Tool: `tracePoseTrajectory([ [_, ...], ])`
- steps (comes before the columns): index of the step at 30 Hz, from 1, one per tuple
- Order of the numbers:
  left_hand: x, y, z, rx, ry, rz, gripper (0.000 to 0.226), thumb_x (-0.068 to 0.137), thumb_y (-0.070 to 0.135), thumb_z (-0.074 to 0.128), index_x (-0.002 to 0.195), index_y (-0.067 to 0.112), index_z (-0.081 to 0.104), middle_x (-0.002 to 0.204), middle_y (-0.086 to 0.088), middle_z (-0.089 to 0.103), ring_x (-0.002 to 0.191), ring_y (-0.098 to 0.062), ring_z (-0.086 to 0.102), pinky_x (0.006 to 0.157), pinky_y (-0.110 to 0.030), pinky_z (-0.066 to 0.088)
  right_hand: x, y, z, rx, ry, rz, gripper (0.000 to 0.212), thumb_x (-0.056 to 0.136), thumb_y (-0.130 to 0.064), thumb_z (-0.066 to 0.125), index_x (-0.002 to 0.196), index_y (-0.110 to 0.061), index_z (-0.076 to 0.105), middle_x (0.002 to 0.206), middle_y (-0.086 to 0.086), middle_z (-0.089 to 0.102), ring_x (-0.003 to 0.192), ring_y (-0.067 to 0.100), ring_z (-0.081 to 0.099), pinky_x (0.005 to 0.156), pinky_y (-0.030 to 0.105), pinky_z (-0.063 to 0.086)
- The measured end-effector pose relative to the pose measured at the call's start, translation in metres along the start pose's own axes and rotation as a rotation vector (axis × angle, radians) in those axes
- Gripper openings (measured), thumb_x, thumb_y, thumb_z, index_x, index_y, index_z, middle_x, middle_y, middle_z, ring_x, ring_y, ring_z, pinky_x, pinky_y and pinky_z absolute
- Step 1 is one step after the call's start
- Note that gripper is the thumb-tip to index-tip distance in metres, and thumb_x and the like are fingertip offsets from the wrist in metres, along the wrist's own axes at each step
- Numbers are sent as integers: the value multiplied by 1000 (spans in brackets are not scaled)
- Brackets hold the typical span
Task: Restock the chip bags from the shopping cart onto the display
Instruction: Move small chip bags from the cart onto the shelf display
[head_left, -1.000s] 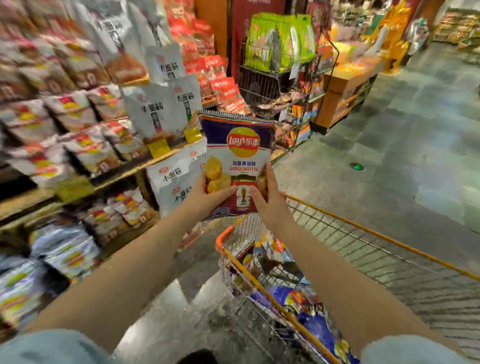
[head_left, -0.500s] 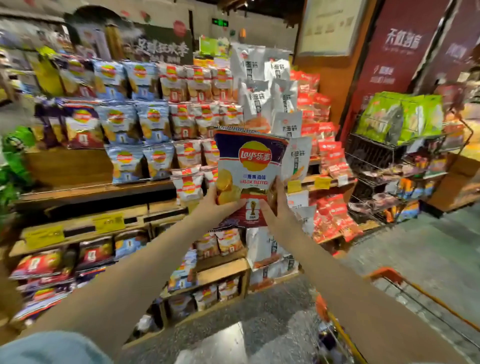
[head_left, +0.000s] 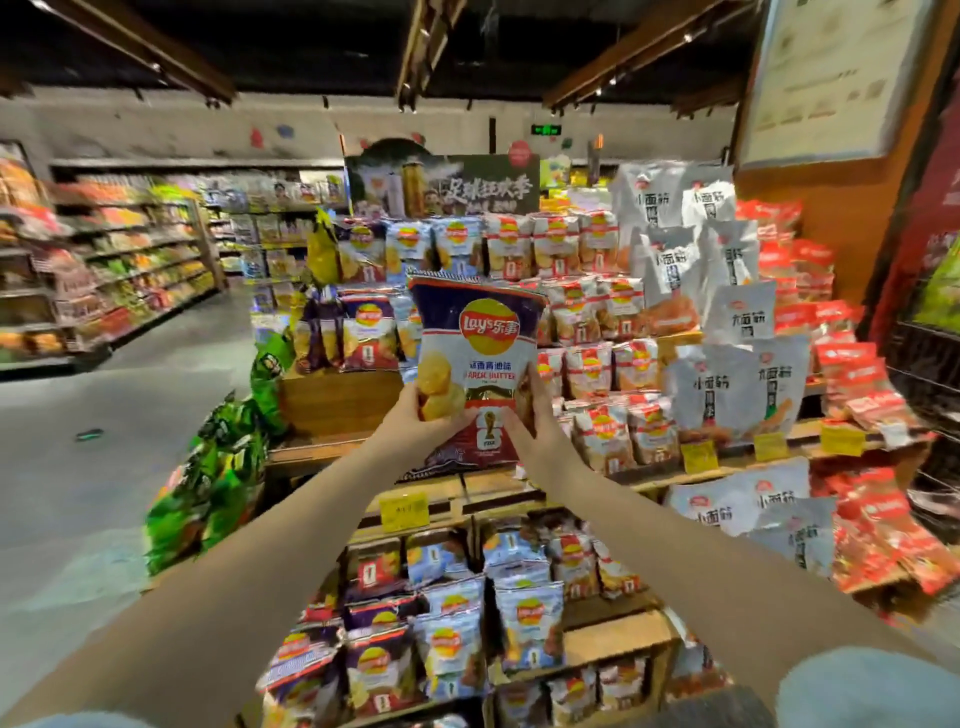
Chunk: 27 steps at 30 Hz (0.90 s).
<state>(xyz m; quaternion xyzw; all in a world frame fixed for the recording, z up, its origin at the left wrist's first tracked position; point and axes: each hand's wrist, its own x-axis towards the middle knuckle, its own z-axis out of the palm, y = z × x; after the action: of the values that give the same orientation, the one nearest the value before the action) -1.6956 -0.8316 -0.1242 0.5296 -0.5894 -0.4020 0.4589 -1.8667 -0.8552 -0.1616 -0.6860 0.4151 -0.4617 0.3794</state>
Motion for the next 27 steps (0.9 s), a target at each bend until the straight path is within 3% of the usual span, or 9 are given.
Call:
tracePoseTrajectory([
  [5,25,-17,-70,48,77,-3,62,77,34,76,123,29,36,106,9,57,94,-8,58,73,-20,47,48,3,63,-10,-43,-47,71,78,-78,45,127,-74,-5,153,-16,25,139,11,30,112,44,34],
  [7,42,-24,-90,59,100,9,65,74,35,78,125,29,38,105,10,58,94,-8,59,76,-21,48,70,3,78,-14,-54,-46,76,77,-81,43,133,-70,-8,151,-21,28,138,7,30,113,40,32],
  [9,61,-34,-108,63,131,25,66,74,35,79,124,30,37,104,12,59,91,-4,58,72,-17,47,92,3,94,-4,-76,-58,79,84,-69,42,142,-56,-9,139,-37,28,132,-2,31,109,25,29],
  [11,82,-47,-123,42,142,43,65,74,31,80,123,31,38,103,14,60,90,0,59,66,-12,46,115,12,109,15,-105,-54,79,87,-61,42,146,-47,-8,131,-43,24,128,-8,31,106,19,27],
  [15,134,-75,-147,-16,171,72,66,71,24,82,123,31,43,104,12,64,90,-1,63,64,-12,51,184,44,137,31,-108,-31,84,80,-76,42,143,-51,-8,137,-33,30,132,0,33,110,23,28],
  [18,179,-93,-173,-80,216,12,85,61,30,87,132,28,42,108,8,65,95,-7,65,71,-16,53,242,66,159,20,-153,-19,81,75,-80,44,134,-63,-9,143,-27,30,130,0,37,109,25,33],
  [21,224,-110,-199,-137,243,-29,97,47,35,88,132,23,42,107,5,65,93,-10,65,67,-17,54,294,89,183,-36,-156,-38,82,64,-91,39,126,-70,-10,151,-21,24,135,1,30,114,34,30],
  [25,278,-144,-222,-156,235,-77,85,63,12,87,134,18,40,107,1,65,93,-14,66,65,-19,55,344,117,207,-116,-154,-44,75,78,-78,42,127,-70,-15,150,-24,18,136,1,26,115,34,28],
  [27,295,-163,-227,-171,257,-102,81,65,5,85,131,17,40,107,-1,65,92,-14,65,63,-19,54,359,135,216,-144,-152,-55,76,76,-81,40,129,-68,-14,153,-21,17,138,2,24,115,34,27],
])
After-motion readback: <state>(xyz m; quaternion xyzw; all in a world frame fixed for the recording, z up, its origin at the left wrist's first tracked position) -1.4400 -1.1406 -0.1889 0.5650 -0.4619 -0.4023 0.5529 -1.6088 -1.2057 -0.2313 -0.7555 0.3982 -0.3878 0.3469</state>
